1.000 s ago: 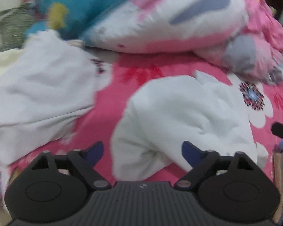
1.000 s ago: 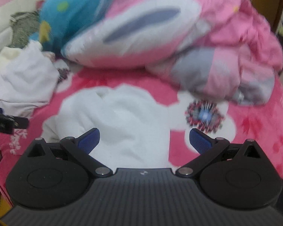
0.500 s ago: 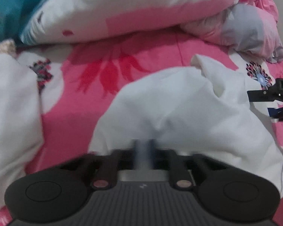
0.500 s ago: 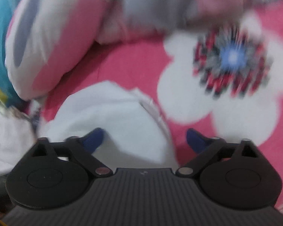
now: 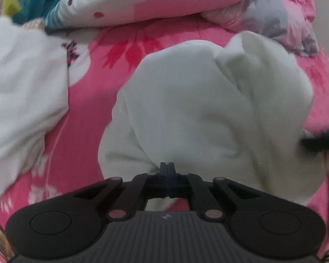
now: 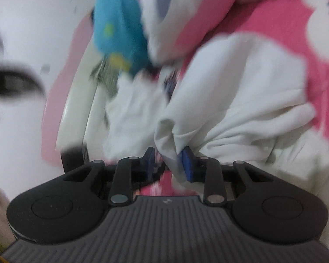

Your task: Fold clothes

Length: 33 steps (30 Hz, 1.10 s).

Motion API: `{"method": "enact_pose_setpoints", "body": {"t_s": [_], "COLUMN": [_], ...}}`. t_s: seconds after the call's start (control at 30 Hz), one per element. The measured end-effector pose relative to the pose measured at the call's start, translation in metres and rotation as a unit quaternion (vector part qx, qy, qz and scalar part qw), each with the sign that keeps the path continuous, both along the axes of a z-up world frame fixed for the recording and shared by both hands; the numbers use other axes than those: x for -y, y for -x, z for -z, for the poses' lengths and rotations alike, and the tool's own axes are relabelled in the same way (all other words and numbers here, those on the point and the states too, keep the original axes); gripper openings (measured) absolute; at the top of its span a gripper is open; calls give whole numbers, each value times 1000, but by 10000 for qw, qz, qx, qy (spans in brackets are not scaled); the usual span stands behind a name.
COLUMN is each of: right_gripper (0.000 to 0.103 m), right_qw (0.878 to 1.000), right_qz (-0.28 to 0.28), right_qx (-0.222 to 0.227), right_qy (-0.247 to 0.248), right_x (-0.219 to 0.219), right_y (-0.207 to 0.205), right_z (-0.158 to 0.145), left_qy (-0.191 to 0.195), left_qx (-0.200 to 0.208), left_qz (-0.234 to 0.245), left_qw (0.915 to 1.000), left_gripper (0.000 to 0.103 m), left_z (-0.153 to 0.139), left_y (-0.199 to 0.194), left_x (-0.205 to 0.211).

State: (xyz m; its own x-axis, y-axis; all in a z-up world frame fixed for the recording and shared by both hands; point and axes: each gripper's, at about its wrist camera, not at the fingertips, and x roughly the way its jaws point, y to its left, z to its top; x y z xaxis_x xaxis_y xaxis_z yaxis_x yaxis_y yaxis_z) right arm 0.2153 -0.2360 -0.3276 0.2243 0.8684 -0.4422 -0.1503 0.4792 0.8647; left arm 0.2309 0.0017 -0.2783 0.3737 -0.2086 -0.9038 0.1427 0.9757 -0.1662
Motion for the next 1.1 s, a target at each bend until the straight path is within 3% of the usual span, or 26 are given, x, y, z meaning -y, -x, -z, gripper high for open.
{"method": "enact_pose_setpoints", "body": {"t_s": [0.07, 0.2, 0.27, 0.33, 0.43, 0.5, 0.53, 0.6, 0.73, 0.87, 0.93, 1.0, 1.1], "right_gripper": [23, 22, 22, 24, 24, 24, 25, 25, 26, 28, 37, 65, 84], "right_qw": [9988, 9889, 9855, 9881, 9918, 9888, 9851, 9764, 9561, 9497, 9500, 9516, 9501], "right_qz": [-460, -1315, -1415, -1144, -353, 171, 480, 949, 1648, 2197, 2408, 2579, 2765], "right_qx": [-5, 114, 202, 188, 31, -60, -94, -107, -3, -45, -112, -228, -331], "right_qy": [179, 680, 913, 1011, 1229, 1481, 1650, 1937, 2423, 2232, 1983, 1659, 1408], "right_x": [-23, -73, -87, -83, -54, -29, -13, 13, 56, 95, 98, 95, 93], "right_y": [15, 43, 57, 71, 82, 87, 89, 91, 97, 97, 85, 59, 16], "right_z": [3, 16, 17, 13, 9, 6, 3, -3, -18, -20, -9, -1, 19], "left_qy": [134, 379, 403, 352, 37, -293, -440, -525, -569, -494, -452, -411, -349], "left_qx": [-32, 129, 256, 335, 279, 228, 196, 58, -32, 192, 193, 193, 194], "left_qz": [-31, 148, 522, 1032, 1771, 2177, 2332, 2094, 1626, 1249, 1139, 1030, 865], "left_qw": [9999, 9991, 9975, 9935, 9838, 9753, 9712, 9764, 9850, 9908, 9923, 9936, 9955], "left_gripper": [7, 51, 60, 73, 74, 68, 44, 6, 3, 3, 3, 3, 3], "left_z": [-8, -29, -38, -41, -29, -14, -7, 0, 3, -25, -26, -26, -27], "left_y": [8, 8, -2, -14, -28, -34, -37, -41, -43, -24, -18, -11, -1], "left_x": [-4, 5, 26, 55, 108, 141, 156, 156, 149, 121, 113, 104, 92]}}
